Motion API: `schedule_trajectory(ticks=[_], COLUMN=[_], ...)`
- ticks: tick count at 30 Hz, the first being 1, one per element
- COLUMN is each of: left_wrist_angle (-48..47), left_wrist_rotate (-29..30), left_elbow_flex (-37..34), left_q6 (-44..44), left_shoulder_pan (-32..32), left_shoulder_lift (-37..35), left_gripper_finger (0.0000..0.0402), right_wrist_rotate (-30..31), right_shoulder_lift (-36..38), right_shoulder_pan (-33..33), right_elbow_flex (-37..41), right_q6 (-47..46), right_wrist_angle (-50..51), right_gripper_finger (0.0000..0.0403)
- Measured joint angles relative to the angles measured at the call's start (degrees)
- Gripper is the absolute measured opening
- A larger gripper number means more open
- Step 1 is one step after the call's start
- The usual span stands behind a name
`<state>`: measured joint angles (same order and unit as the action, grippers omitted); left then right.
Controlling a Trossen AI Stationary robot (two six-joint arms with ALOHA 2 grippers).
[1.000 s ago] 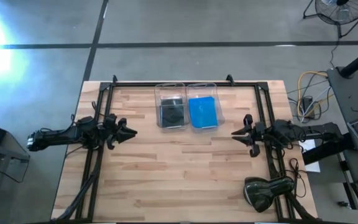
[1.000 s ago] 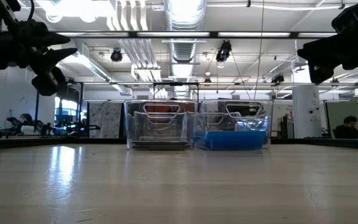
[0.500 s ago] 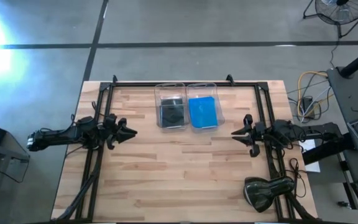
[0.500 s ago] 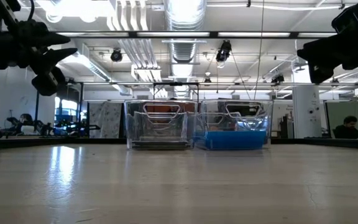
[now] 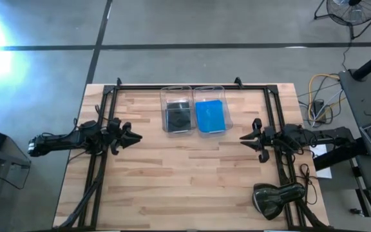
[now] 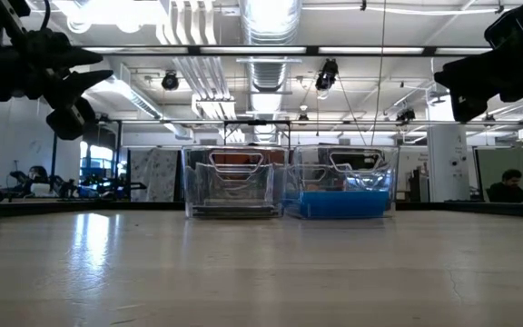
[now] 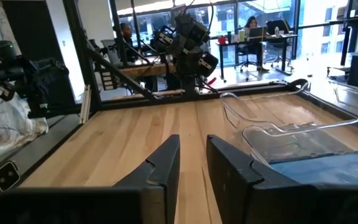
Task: Pick & place jewel cases by type
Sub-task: Return to Home Position
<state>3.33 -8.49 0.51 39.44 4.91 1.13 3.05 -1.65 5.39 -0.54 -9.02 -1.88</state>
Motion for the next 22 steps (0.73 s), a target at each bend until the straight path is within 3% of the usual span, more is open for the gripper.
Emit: schedule_trajectory(ticks=[22], left_wrist_angle=[0.02], left_wrist_rotate=[-0.01], left_elbow_flex=[0.0], left_q6=[0.0], left_shoulder_pan=[-0.01], left_shoulder_lift=[-0.01], left_gripper_finger=[0.0073], right_wrist_rotate=[0.01], right_shoulder_lift=[0.0], right_shoulder_pan=[0.0], right_elbow_flex=[0.0], right_q6=[0.0], right_wrist_angle=[-0.01], right_gripper_finger=[0.0087])
